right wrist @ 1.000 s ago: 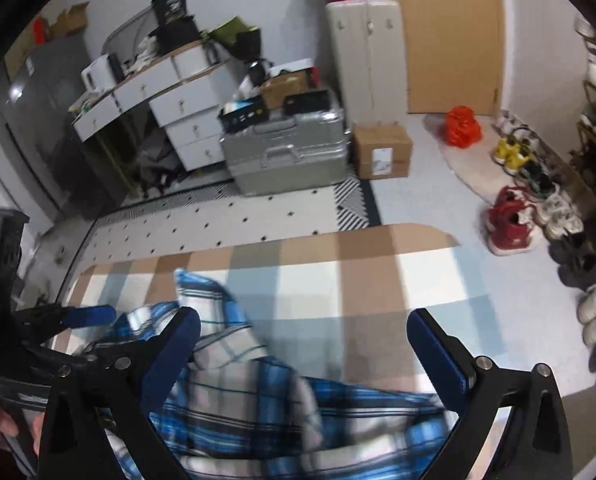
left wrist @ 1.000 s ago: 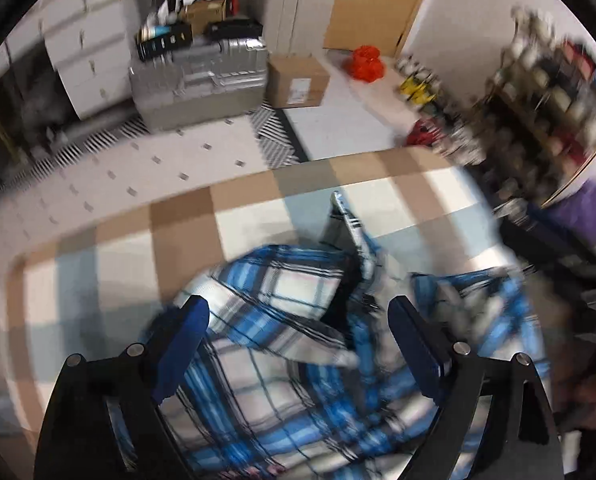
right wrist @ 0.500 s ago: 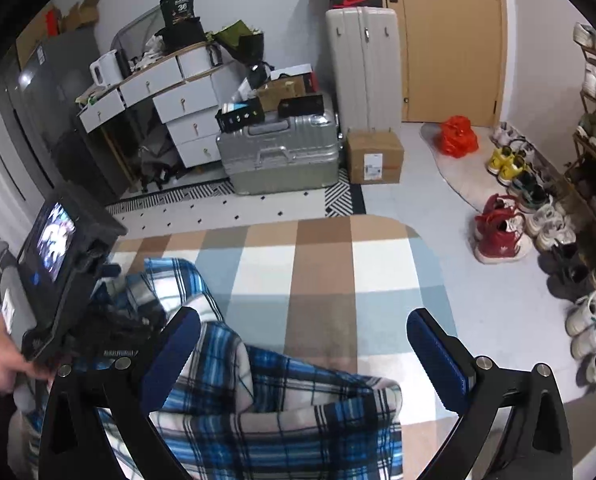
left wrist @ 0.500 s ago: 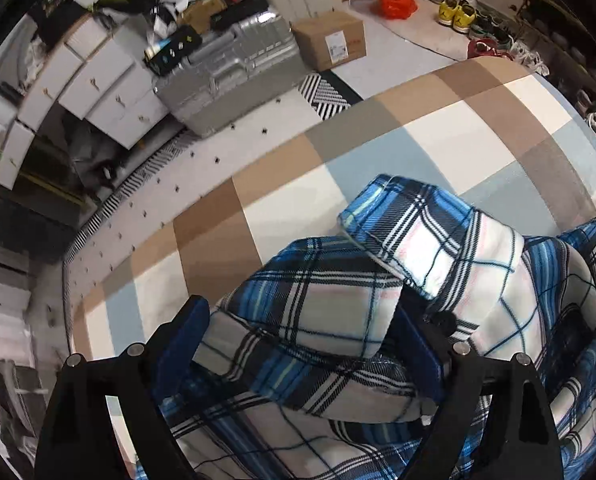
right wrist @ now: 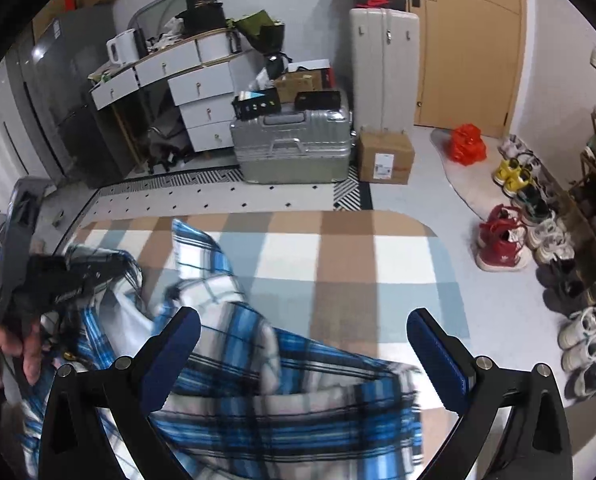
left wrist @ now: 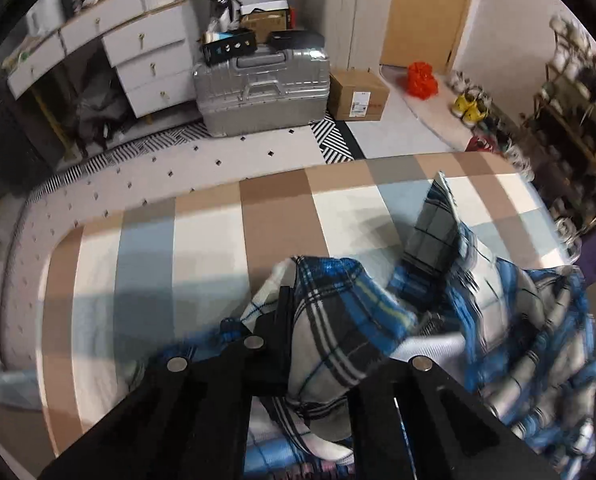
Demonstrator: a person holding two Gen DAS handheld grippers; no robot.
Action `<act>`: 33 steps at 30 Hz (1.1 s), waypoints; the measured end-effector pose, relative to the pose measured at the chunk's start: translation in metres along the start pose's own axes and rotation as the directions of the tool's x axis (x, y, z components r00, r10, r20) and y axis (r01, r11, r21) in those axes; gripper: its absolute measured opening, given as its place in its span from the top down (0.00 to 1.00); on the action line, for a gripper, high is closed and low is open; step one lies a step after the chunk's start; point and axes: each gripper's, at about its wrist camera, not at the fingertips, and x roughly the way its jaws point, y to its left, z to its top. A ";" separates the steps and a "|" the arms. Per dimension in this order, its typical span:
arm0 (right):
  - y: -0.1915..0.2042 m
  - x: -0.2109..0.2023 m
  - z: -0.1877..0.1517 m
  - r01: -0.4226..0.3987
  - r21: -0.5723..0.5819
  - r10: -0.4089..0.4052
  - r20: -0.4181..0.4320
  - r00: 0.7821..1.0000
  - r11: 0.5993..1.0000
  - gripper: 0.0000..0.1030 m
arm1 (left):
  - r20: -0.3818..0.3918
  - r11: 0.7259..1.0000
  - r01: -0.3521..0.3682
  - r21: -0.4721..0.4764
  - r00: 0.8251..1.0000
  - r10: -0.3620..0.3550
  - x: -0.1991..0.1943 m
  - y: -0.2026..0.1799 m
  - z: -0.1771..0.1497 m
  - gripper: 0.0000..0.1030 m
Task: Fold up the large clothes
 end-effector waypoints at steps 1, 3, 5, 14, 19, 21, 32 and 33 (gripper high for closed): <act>0.006 0.000 0.004 -0.002 -0.003 0.002 0.000 1.000 1.000 0.00 | 0.021 1.000 0.015 -0.021 1.000 -0.014 -0.008 0.003 -0.006 0.99; 0.021 0.002 0.012 -0.015 -0.015 0.015 -0.010 1.000 1.000 0.00 | 0.049 0.998 0.047 -0.032 0.998 -0.046 -0.021 0.008 -0.016 0.99; 0.036 0.008 0.019 -0.007 -0.053 0.006 -0.026 1.000 0.999 0.00 | 0.068 0.993 0.099 -0.070 0.993 -0.094 -0.030 0.014 -0.026 0.99; 0.153 0.071 0.028 0.150 -0.568 -0.237 -0.081 0.968 0.809 0.00 | 0.108 0.990 0.124 -0.066 0.987 -0.116 -0.043 0.015 -0.090 1.00; 0.164 0.118 0.023 0.234 -0.636 -0.410 -0.144 0.901 0.736 0.00 | 0.074 0.983 0.160 -0.089 0.985 -0.154 -0.035 0.032 -0.105 1.00; 0.155 0.132 0.028 0.250 -0.592 -0.427 -0.179 0.887 0.766 0.07 | 0.065 0.986 0.156 -0.057 0.986 -0.152 -0.034 0.030 -0.103 1.00; 0.138 0.152 0.018 0.218 -0.572 -0.441 -0.286 0.851 0.791 0.90 | 0.066 0.981 0.181 -0.077 0.982 -0.176 -0.033 0.033 -0.097 1.00; 0.138 0.147 0.018 0.214 -0.574 -0.425 -0.262 0.866 0.791 0.92 | 0.067 0.980 0.180 -0.084 0.982 -0.175 -0.034 0.033 -0.096 1.00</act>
